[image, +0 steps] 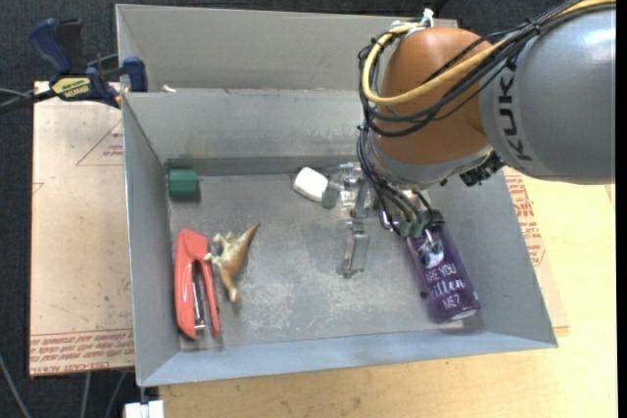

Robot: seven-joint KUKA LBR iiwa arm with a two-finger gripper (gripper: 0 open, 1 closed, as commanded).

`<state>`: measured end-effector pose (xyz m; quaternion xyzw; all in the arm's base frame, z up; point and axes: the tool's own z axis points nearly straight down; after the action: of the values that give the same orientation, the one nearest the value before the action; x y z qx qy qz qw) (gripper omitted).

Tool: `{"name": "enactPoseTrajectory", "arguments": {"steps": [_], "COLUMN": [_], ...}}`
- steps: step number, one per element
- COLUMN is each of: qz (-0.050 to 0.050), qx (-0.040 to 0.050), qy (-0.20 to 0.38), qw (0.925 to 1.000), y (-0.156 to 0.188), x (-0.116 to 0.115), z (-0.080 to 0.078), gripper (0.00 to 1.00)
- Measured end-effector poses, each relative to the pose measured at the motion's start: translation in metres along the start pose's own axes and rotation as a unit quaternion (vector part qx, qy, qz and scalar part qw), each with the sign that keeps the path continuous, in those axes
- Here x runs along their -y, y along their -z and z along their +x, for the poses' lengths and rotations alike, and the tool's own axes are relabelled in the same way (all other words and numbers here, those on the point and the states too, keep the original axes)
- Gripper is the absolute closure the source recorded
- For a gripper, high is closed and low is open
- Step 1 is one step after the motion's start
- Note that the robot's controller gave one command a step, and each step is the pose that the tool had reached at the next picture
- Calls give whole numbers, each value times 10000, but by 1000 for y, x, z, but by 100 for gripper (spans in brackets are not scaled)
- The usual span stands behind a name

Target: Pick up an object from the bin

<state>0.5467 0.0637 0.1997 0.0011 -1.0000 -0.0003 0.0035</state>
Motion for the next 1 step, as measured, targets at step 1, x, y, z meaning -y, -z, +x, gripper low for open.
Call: {"name": "enactPoseTrajectory", "arguments": {"steps": [1], "qz": [-2], "qx": [38], "qy": [-9], "qw": [10000], "y": [4], "x": [0], "z": [-2], "gripper": [0]}}
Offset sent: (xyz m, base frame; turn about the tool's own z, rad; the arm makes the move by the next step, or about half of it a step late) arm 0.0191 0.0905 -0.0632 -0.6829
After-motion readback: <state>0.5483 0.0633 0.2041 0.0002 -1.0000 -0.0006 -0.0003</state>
